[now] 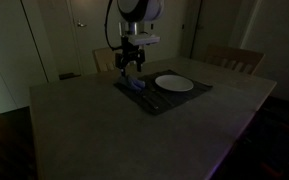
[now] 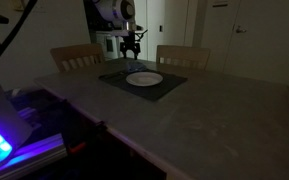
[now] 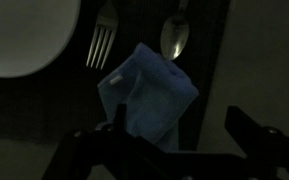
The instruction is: Use the towel to wipe the plate
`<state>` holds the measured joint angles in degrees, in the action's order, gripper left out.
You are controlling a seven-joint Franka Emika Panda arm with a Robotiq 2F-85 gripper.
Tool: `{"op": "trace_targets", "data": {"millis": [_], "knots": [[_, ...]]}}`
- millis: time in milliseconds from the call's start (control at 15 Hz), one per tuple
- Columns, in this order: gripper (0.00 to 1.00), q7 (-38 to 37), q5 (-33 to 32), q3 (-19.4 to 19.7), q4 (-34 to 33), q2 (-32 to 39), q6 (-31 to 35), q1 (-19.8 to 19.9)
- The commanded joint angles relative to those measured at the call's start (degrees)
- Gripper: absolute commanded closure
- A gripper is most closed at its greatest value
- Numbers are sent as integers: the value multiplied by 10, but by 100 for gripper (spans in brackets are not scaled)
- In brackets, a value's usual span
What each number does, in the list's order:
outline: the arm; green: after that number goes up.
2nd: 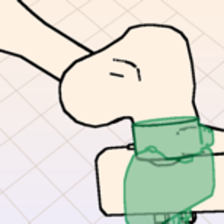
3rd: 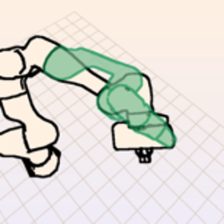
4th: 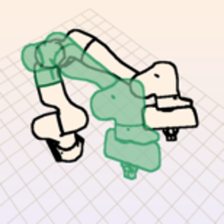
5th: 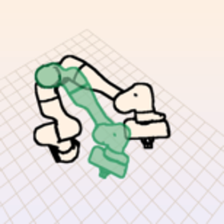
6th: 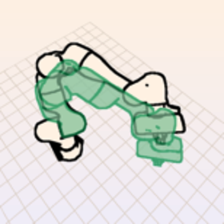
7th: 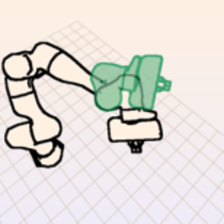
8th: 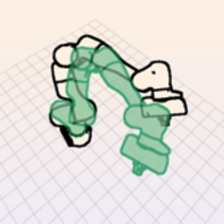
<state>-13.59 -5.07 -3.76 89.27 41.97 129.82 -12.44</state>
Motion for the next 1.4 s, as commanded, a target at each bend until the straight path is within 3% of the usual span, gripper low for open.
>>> {"op": "trace_targets", "data": {"millis": [0, 200, 267, 333, 1000, 1067, 1333], "knots": [[0, 1, 14, 3, -37, 28, -28, -2], [0, 1, 18, 3, -46, 39, -36, -2], [18, 2, 19, 3, -49, 42, -39, -2], [26, 3, 20, 3, -51, 44, -41, -2], [96, 11, 28, -1, -52, 45, -43, 3], [100, 18, 31, -4, -50, 41, -43, 7], [98, 68, 53, -17, -36, 2, -70, 29]]}}
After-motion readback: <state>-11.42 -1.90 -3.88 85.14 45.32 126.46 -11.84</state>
